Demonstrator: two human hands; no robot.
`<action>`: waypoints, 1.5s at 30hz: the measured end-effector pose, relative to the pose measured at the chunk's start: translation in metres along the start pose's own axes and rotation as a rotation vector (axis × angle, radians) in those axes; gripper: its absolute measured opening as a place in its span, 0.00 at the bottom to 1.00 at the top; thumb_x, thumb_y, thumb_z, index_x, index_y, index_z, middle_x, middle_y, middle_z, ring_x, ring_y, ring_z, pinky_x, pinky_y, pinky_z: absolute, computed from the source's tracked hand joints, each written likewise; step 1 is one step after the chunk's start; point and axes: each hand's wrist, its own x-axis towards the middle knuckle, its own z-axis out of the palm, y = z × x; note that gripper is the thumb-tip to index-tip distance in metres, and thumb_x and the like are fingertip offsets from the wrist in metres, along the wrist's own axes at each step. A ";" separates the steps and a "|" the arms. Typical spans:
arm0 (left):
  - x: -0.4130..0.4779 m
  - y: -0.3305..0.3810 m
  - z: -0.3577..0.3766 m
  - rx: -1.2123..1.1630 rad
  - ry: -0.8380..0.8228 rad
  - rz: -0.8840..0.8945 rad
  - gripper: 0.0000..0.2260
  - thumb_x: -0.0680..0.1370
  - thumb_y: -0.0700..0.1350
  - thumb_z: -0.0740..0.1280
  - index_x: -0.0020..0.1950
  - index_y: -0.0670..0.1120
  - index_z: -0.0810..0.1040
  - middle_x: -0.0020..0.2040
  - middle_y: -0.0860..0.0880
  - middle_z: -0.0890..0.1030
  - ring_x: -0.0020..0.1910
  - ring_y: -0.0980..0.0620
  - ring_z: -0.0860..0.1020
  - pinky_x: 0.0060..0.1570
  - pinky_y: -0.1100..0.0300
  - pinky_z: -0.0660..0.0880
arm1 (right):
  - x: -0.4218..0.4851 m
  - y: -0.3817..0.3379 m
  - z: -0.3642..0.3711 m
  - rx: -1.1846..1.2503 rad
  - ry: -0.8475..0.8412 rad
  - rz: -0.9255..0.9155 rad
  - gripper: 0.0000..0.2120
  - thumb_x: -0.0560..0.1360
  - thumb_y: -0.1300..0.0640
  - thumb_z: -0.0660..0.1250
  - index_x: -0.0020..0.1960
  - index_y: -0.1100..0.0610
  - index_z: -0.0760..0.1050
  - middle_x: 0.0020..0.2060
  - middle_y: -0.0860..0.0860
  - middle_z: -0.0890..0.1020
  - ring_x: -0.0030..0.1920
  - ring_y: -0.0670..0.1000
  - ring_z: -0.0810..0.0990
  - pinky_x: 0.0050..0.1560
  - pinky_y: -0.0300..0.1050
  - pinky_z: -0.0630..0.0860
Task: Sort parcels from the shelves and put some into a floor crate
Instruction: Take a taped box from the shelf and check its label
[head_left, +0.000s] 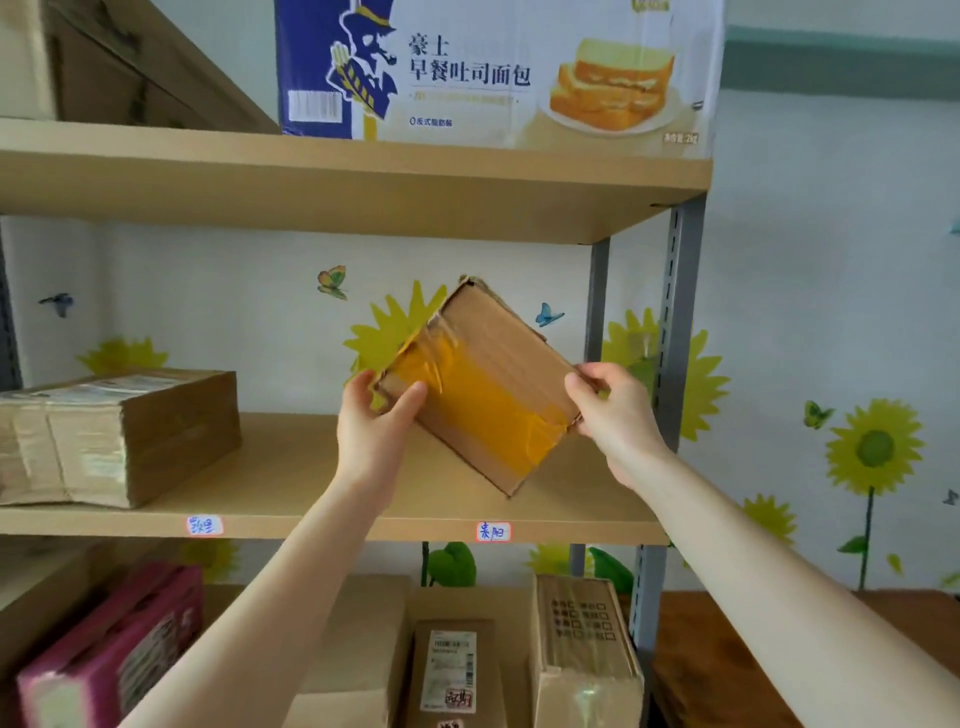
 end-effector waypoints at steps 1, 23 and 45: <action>0.003 0.005 -0.006 0.010 0.030 0.019 0.27 0.74 0.47 0.70 0.71 0.45 0.66 0.64 0.50 0.72 0.63 0.50 0.72 0.63 0.52 0.71 | -0.001 0.001 0.006 0.071 -0.034 0.067 0.15 0.78 0.56 0.61 0.63 0.59 0.70 0.54 0.51 0.74 0.51 0.50 0.76 0.55 0.49 0.77; -0.020 -0.019 -0.023 0.177 -0.211 -0.327 0.12 0.79 0.56 0.57 0.44 0.51 0.74 0.45 0.50 0.77 0.49 0.50 0.75 0.54 0.52 0.72 | 0.017 -0.013 0.027 0.270 -0.130 0.361 0.23 0.75 0.45 0.59 0.67 0.55 0.68 0.63 0.56 0.75 0.61 0.57 0.74 0.63 0.60 0.70; -0.019 -0.012 0.007 -0.214 -0.321 -0.276 0.23 0.75 0.57 0.65 0.66 0.48 0.72 0.60 0.47 0.79 0.57 0.48 0.77 0.60 0.51 0.73 | -0.006 0.061 -0.026 0.240 0.039 0.151 0.10 0.80 0.59 0.56 0.51 0.53 0.77 0.43 0.50 0.80 0.39 0.44 0.76 0.36 0.37 0.69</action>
